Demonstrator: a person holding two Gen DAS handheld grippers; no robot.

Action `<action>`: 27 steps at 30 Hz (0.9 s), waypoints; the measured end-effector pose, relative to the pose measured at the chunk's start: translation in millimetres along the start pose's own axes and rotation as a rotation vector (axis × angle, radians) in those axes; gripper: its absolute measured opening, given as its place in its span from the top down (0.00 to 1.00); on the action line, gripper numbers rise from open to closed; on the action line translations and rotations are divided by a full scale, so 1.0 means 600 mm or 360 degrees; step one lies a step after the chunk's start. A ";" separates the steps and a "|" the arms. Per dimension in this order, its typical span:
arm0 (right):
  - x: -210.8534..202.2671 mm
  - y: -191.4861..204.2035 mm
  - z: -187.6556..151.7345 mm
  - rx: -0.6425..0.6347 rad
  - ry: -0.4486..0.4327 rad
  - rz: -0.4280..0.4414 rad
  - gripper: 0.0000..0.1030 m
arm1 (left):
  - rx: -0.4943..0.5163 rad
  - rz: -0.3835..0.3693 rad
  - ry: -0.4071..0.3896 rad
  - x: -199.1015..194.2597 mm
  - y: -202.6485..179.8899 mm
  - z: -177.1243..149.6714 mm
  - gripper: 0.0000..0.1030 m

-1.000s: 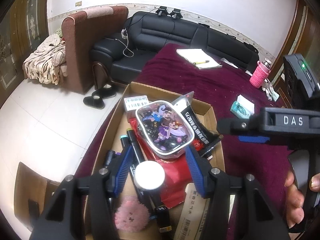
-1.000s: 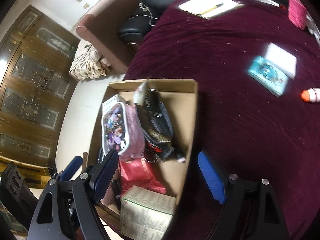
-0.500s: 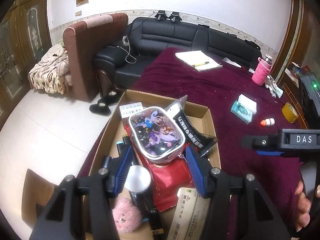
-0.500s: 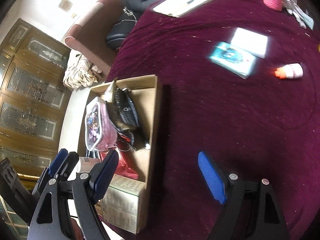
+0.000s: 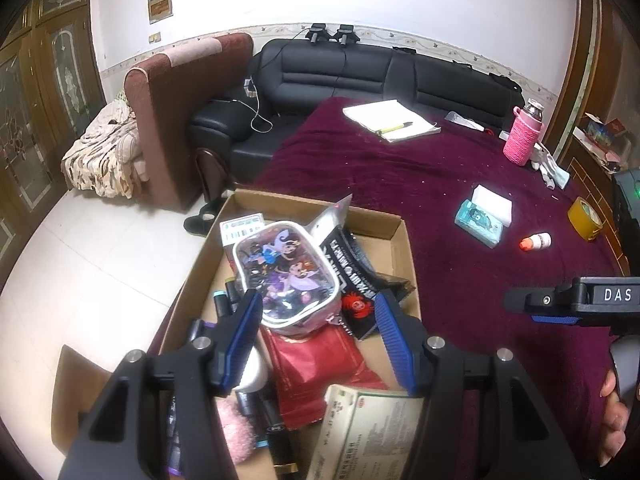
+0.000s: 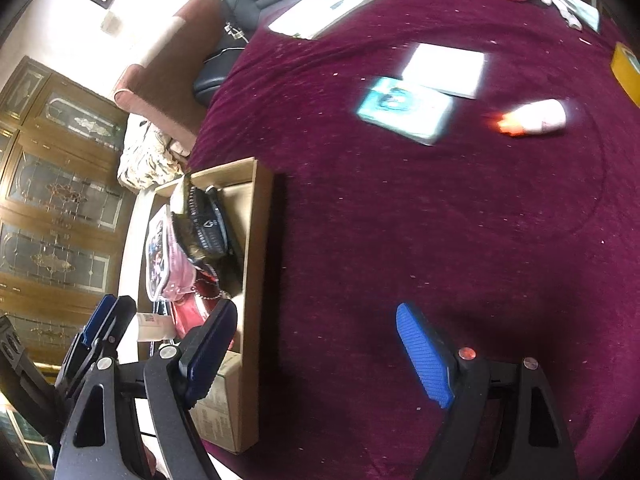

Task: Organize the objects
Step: 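Open the left gripper dropping the white bottle into the tray while the right withdraws, then grasp the blue snack packet with the left gripper while the right moves toward the orange-capped bottle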

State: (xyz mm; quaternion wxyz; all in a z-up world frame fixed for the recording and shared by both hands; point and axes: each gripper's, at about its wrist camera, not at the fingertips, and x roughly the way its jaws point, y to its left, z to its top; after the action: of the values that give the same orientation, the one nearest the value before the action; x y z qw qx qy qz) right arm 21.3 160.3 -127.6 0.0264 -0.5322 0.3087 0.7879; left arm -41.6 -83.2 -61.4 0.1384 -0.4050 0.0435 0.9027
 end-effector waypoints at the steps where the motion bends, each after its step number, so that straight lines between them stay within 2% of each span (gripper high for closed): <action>1: -0.002 -0.004 -0.001 0.0005 0.0000 0.0000 0.16 | 0.0004 -0.0001 0.0000 0.000 -0.002 0.000 0.44; 13: -0.033 -0.085 -0.009 0.0089 -0.0007 -0.0013 0.16 | 0.0064 -0.0017 0.0005 -0.003 -0.078 0.002 0.42; 27: -0.069 -0.194 -0.022 0.0186 -0.0011 -0.0044 0.16 | 0.0130 -0.0071 0.0073 0.021 -0.192 -0.008 0.42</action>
State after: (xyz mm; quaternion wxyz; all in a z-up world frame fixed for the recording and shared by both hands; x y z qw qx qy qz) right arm 93.4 259.7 -148.7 0.0693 -0.5313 0.3467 0.7699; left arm -13.2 29.1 -70.3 0.1738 -0.4204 0.0744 0.8874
